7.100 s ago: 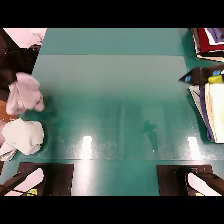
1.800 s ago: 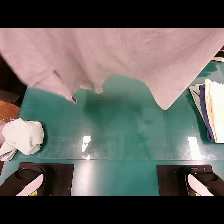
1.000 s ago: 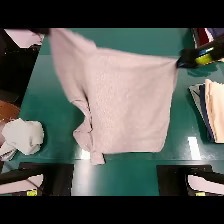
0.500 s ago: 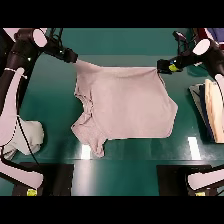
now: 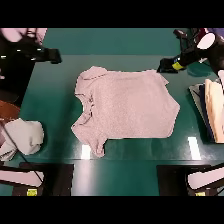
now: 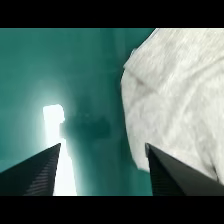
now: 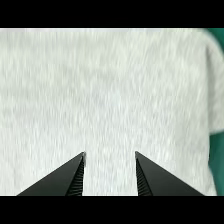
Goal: Fold the shirts.
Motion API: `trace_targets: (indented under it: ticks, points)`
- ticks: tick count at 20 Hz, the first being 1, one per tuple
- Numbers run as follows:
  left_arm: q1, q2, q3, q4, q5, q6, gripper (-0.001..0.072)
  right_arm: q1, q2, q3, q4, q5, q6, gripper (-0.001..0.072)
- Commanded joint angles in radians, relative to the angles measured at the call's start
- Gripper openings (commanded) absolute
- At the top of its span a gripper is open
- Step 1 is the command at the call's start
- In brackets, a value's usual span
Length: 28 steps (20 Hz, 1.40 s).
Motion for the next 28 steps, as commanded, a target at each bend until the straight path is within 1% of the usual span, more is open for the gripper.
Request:
trace_targets:
  ticks: [1, 5, 7, 9, 11, 13, 14, 17, 20, 22, 24, 25, 26, 27, 28]
  points:
    - [0.114, 0.139, -0.212, -0.121, -0.088, 0.040, 0.0602, -0.009, 0.091, -0.137, 0.001, 0.125, -0.041, 0.0365]
    - [0.142, 0.320, -0.632, -0.130, -0.090, 0.107, 0.0603, -0.009, 0.290, -0.432, 0.001, 0.059, -0.041, 0.0365]
    - [0.142, 0.383, -0.798, -0.214, -0.072, 0.119, 0.0603, -0.010, 0.378, -0.545, 0.001, 0.046, -0.041, 0.0365]
    - [0.142, 0.424, -0.916, -0.321, -0.057, 0.181, 0.0603, -0.010, 0.453, -0.620, 0.001, 0.034, -0.041, 0.0365]
    - [0.138, 0.440, -0.986, -0.372, -0.043, 0.214, 0.0603, -0.010, 0.525, -0.679, 0.001, 0.007, -0.041, 0.0365]
    - [0.108, 0.440, -1.033, -0.372, -0.014, 0.225, 0.0603, -0.010, 0.585, -0.721, 0.001, -0.018, -0.041, 0.0365]
    - [0.082, 0.440, -1.051, -0.372, 0.004, 0.240, 0.0603, -0.010, 0.607, -0.730, 0.001, -0.020, -0.040, 0.0365]
    - [-0.007, 0.440, -1.110, -0.371, 0.064, 0.239, 0.0602, -0.010, 0.652, -0.731, 0.001, -0.025, -0.040, 0.0364]
    - [-0.051, 0.440, -1.166, -0.372, 0.119, 0.225, 0.0602, -0.010, 0.680, -0.731, 0.001, -0.024, -0.039, 0.0364]
    - [-0.058, 0.440, -1.175, -0.373, 0.141, 0.199, 0.0602, -0.012, 0.693, -0.731, 0.001, -0.019, -0.039, 0.0364]
    - [-0.058, 0.440, -1.170, -0.374, 0.164, 0.153, 0.0601, -0.042, 0.705, -0.731, 0.002, 0.006, -0.008, 0.0364]
    - [-0.058, 0.440, -1.169, -0.378, 0.181, 0.148, 0.0599, -0.071, 0.712, -0.733, 0.002, 0.031, -0.002, 0.0365]
    - [-0.058, 0.440, -1.168, -0.381, 0.198, 0.142, 0.0389, -0.108, 0.722, -0.743, 0.002, 0.053, -0.002, 0.0364]
    - [-0.058, 0.440, -1.168, -0.392, 0.207, 0.142, 0.0152, -0.145, 0.737, -0.764, 0.003, 0.062, -0.002, 0.0364]
    - [-0.058, 0.440, -1.168, -0.402, 0.212, 0.143, 0.0047, -0.182, 0.756, -0.799, 0.002, 0.063, -0.002, 0.0364]
